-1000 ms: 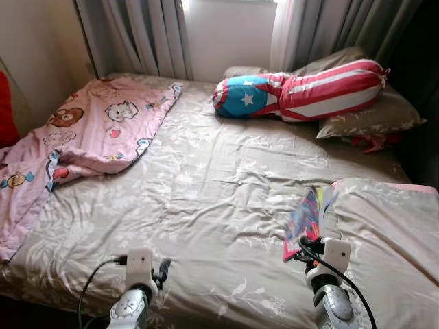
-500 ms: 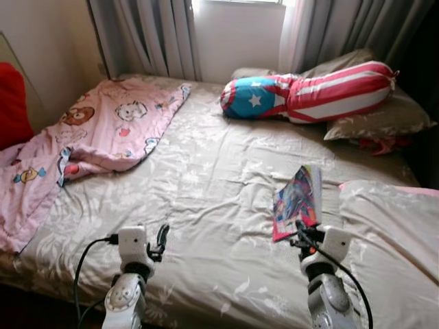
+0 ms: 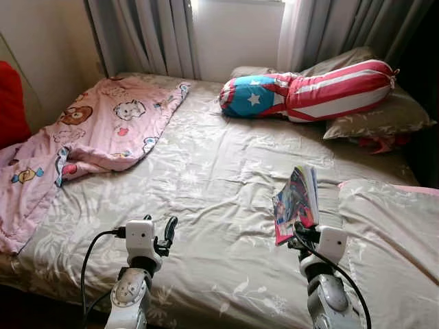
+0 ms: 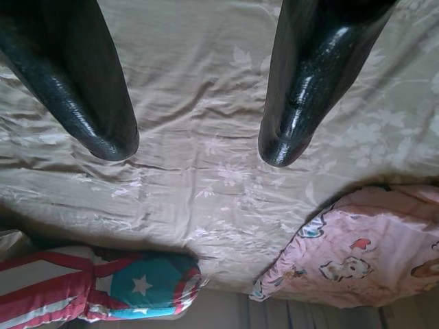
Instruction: Clean up the room
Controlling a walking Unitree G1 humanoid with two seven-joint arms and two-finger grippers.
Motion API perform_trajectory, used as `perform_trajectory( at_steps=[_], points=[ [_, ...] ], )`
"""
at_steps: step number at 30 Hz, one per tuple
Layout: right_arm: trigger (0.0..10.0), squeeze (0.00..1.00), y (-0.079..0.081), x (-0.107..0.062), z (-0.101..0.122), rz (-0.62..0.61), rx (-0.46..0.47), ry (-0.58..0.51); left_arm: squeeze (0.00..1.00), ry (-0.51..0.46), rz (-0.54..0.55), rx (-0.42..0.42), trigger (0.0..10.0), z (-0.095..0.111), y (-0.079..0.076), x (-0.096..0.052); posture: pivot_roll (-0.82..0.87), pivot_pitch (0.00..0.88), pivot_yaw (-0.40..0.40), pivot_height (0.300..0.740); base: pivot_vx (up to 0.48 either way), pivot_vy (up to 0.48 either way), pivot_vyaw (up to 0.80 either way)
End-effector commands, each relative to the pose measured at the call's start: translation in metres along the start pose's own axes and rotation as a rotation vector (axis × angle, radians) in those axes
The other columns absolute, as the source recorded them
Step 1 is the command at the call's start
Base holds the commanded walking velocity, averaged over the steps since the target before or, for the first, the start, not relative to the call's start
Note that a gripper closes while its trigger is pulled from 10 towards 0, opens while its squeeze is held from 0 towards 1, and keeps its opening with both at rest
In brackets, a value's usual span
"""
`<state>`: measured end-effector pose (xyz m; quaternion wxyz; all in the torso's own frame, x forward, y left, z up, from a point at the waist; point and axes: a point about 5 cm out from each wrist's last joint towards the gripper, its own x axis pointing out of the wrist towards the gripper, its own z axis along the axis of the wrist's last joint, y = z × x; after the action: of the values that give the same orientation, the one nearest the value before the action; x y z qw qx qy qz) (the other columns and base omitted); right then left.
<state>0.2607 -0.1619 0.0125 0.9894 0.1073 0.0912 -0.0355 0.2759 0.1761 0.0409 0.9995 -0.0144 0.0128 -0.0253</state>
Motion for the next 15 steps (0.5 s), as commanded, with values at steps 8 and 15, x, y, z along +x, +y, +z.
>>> perform_trajectory(
  at_steps=[8,15],
  points=[
    [10.0,0.00,0.0032,0.0037,0.0145,0.004,0.006,-0.073,0.00,0.004,0.007,-0.005,10.0,0.0033,0.0001,-0.0001,-0.11,0.000,-0.024,0.720,0.000,0.000,0.00],
    [10.0,0.00,0.0029,0.0043,0.0117,0.008,-0.007,-0.052,0.00,0.015,-0.001,-0.002,10.0,0.0031,-0.0016,0.0001,-0.11,0.000,-0.027,0.720,0.000,0.000,0.00]
  ],
)
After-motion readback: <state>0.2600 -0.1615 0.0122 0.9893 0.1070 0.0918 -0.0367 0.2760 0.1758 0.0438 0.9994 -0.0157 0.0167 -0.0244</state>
